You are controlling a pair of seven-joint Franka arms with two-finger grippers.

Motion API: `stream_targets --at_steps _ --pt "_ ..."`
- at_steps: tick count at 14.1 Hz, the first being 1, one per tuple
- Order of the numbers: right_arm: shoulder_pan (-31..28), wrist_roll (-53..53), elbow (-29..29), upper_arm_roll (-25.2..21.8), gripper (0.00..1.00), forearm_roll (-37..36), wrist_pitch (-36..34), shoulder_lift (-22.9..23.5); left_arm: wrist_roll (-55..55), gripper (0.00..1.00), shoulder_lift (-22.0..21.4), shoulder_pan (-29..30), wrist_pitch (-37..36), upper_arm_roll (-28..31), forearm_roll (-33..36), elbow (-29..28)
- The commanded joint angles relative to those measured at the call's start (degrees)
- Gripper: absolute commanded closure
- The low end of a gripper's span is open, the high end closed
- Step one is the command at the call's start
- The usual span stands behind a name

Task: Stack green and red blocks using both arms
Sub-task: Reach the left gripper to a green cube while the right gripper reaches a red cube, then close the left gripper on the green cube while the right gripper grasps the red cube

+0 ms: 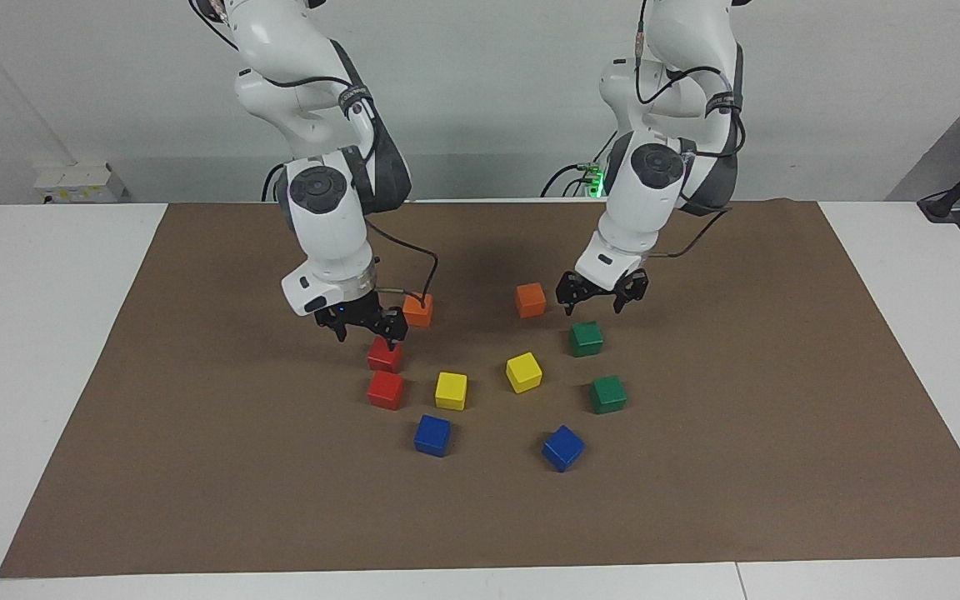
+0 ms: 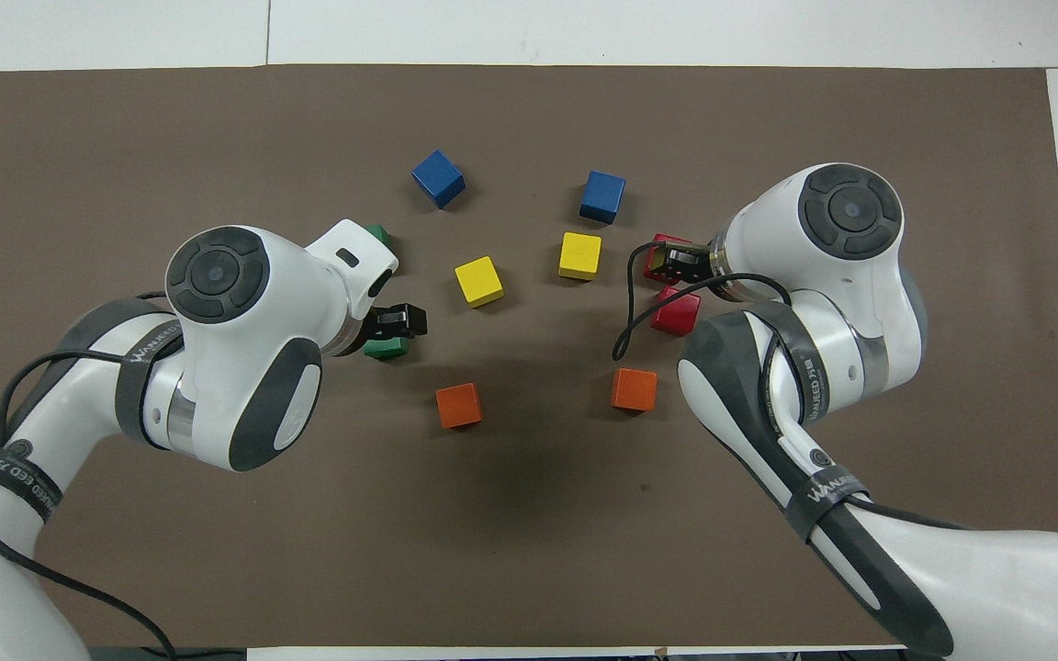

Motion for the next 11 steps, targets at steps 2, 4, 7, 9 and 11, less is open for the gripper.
stream_targets --at_steps 2,4,7,9,11 --pt "0.0 1.8 -2.0 0.2 0.04 0.4 3.8 0.9 -3.2 0.0 1.8 -1.1 2.9 1.2 1.6 -0.9" --pt "0.7 2.6 -2.0 0.2 0.04 0.4 5.7 2.3 -7.0 0.0 3.9 -1.2 5.7 1.2 3.6 -1.5" --pt "1.5 4.2 -2.0 0.2 0.04 0.4 7.2 4.0 -10.9 0.0 6.3 -2.6 8.2 1.2 4.8 -2.1" --pt "1.5 4.7 -2.0 0.2 0.04 0.4 8.4 5.2 -10.9 0.0 6.7 -2.6 8.3 1.2 4.8 -2.2" --pt "1.6 5.1 -2.1 0.2 0.04 0.4 8.5 5.4 -10.9 0.0 7.1 -2.5 9.7 1.3 4.8 -2.9"
